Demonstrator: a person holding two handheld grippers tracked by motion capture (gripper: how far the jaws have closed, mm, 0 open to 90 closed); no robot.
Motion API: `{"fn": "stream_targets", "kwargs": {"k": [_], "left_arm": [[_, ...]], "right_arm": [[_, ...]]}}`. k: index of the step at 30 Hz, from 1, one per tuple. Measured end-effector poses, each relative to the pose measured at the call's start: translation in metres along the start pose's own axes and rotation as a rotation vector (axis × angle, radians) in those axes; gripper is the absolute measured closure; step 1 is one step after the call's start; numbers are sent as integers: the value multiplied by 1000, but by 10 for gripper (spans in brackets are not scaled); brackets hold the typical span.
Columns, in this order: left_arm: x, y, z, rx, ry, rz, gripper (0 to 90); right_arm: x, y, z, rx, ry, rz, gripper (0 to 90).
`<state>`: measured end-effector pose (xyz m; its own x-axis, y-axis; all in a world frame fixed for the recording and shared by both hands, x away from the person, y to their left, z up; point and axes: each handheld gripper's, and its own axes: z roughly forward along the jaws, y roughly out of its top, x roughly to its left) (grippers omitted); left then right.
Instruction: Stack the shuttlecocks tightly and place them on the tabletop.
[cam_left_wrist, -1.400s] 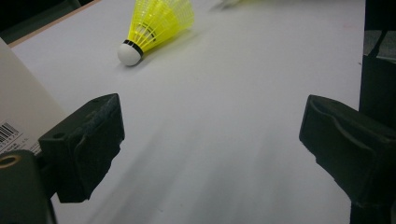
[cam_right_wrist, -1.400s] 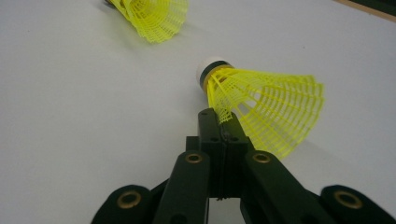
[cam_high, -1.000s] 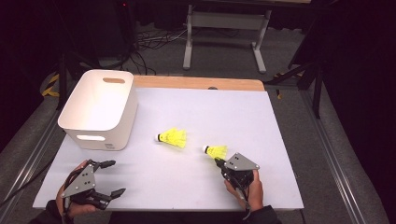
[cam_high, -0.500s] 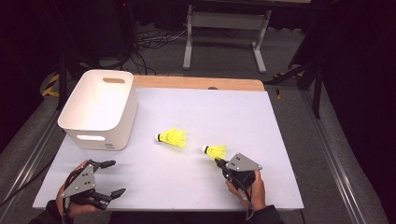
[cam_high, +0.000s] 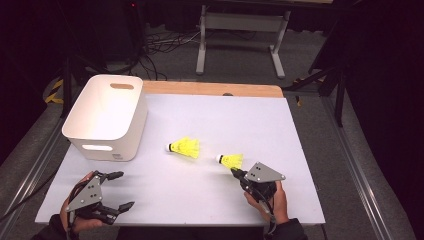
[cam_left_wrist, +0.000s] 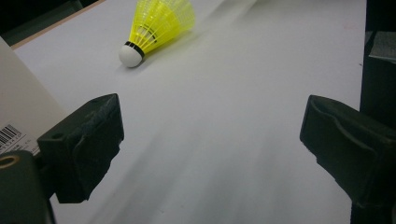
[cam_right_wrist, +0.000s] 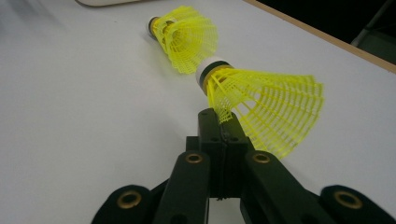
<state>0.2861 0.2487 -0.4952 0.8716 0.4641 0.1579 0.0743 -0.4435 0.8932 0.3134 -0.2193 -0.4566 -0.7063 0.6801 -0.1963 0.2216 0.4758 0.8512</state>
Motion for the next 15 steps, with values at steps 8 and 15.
{"fn": "stream_targets", "kwargs": {"k": [8, 15], "left_arm": [[0, 0, 0, -1, 2, -1, 60], [0, 0, 0, 0, 1, 1, 60]], "right_arm": [[-5, 4, 1, -5, 32, -11, 900], [-9, 9, 5, -12, 67, -27, 900]]}}
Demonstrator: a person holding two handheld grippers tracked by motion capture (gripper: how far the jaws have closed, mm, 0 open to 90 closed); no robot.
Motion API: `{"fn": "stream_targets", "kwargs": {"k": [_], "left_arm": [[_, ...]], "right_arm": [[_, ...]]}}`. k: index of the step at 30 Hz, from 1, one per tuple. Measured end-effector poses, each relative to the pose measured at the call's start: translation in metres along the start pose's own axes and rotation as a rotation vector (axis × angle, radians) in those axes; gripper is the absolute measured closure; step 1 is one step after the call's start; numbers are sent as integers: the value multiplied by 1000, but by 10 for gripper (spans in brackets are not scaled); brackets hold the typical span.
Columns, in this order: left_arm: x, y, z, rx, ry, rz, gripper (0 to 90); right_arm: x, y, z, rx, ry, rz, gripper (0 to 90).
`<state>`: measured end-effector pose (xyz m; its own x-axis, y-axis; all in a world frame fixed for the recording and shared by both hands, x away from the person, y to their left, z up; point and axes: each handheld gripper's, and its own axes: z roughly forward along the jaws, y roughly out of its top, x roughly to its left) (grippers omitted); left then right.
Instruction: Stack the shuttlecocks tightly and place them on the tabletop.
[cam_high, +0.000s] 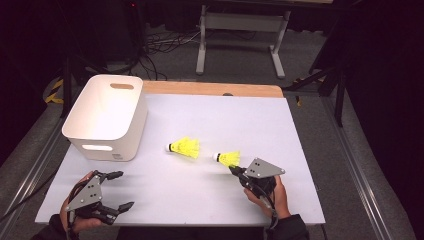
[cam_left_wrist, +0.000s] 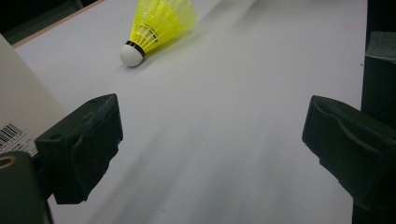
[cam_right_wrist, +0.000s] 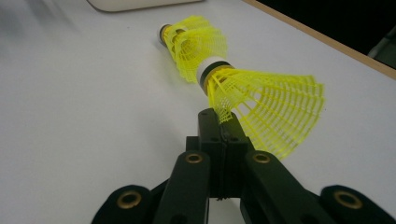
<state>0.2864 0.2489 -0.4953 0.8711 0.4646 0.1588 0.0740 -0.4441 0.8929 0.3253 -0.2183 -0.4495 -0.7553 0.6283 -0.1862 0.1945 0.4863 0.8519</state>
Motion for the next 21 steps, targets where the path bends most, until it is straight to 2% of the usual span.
{"fn": "stream_targets", "kwargs": {"k": [7, 15, 21], "left_arm": [[0, 0, 0, 4, -2, 2, 60], [0, -1, 0, 2, -3, 0, 61], [-1, -1, 1, 2, -7, -2, 63]], "right_arm": [[-4, 8, 13, 14, 44, -13, 900], [-8, 18, 32, 20, 74, -34, 900], [-12, 22, 48, 36, 104, -21, 900]]}}
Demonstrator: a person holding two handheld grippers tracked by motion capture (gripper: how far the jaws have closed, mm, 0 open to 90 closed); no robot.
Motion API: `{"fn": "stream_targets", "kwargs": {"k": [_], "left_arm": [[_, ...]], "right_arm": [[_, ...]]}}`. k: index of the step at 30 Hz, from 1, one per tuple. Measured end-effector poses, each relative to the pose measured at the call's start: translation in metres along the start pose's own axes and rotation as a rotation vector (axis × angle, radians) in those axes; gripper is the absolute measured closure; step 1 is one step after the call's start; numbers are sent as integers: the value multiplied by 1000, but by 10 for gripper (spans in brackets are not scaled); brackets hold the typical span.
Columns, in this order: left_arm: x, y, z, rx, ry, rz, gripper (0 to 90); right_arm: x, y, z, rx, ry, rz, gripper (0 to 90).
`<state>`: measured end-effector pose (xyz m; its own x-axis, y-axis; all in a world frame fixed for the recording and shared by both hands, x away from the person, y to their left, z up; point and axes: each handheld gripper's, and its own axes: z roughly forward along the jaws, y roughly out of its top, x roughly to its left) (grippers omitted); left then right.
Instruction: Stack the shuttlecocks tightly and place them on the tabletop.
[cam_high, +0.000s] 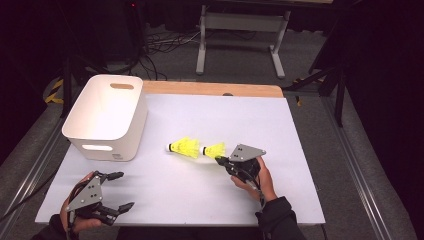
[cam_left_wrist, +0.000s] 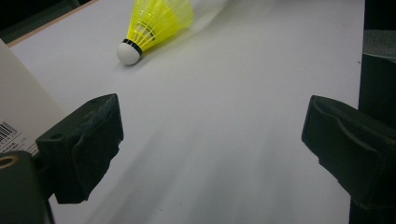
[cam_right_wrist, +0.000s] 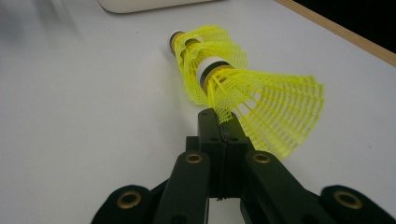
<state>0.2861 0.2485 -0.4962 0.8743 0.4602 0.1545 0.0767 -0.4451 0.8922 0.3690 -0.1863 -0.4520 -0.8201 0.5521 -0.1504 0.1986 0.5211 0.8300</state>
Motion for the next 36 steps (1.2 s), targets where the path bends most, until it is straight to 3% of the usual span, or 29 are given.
{"fn": "stream_targets", "kwargs": {"k": [12, 18, 29, 36], "left_arm": [[0, 0, 1, 2, -5, -1, 63], [-1, 0, 2, 2, -13, 2, 67], [-1, 0, 1, 4, -21, 5, 69], [-1, 0, 1, 15, -20, 17, 71]], "right_arm": [[-4, 8, 28, 31, 46, 15, 900], [-3, 14, 45, 51, 92, 59, 900], [2, 19, 61, 87, 109, 59, 900], [5, 21, 66, 62, 136, 83, 897]]}}
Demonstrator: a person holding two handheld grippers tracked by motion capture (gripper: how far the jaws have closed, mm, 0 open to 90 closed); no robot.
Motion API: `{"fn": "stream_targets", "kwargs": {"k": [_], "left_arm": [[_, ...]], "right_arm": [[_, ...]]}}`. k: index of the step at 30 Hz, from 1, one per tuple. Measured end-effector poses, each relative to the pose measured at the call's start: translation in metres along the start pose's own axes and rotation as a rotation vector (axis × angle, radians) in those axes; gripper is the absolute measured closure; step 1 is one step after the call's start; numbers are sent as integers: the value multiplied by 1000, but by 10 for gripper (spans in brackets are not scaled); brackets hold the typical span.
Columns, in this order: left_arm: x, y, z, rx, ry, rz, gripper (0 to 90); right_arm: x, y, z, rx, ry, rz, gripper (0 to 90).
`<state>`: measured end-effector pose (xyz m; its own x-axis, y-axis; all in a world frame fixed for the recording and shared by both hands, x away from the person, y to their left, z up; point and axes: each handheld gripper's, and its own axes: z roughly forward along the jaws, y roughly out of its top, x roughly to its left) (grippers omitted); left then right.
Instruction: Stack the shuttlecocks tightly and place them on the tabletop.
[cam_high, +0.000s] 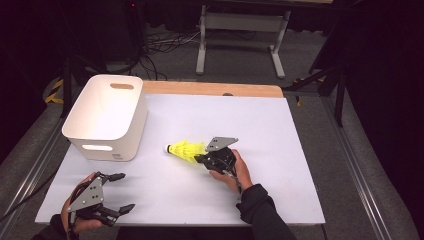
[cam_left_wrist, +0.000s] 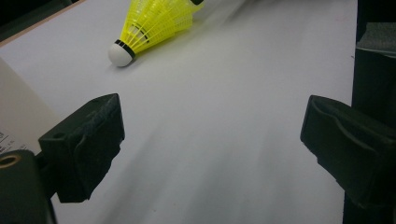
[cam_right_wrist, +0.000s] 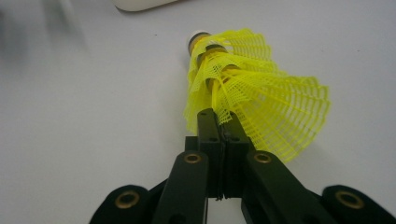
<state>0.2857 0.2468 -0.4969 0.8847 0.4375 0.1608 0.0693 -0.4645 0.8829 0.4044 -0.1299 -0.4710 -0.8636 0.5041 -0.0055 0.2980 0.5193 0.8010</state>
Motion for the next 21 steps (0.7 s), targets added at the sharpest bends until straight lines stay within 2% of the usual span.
{"fn": "stream_targets", "kwargs": {"k": [13, 18, 21], "left_arm": [[0, 0, 0, 0, -6, 2, 74], [0, 0, 0, -2, -8, 0, 75], [0, 0, 0, -3, -7, 0, 75]], "right_arm": [[1, -2, 10, 8, -3, 6, 868], [2, -2, 13, 22, -22, -2, 819], [3, -2, 13, 18, -34, -5, 752]]}}
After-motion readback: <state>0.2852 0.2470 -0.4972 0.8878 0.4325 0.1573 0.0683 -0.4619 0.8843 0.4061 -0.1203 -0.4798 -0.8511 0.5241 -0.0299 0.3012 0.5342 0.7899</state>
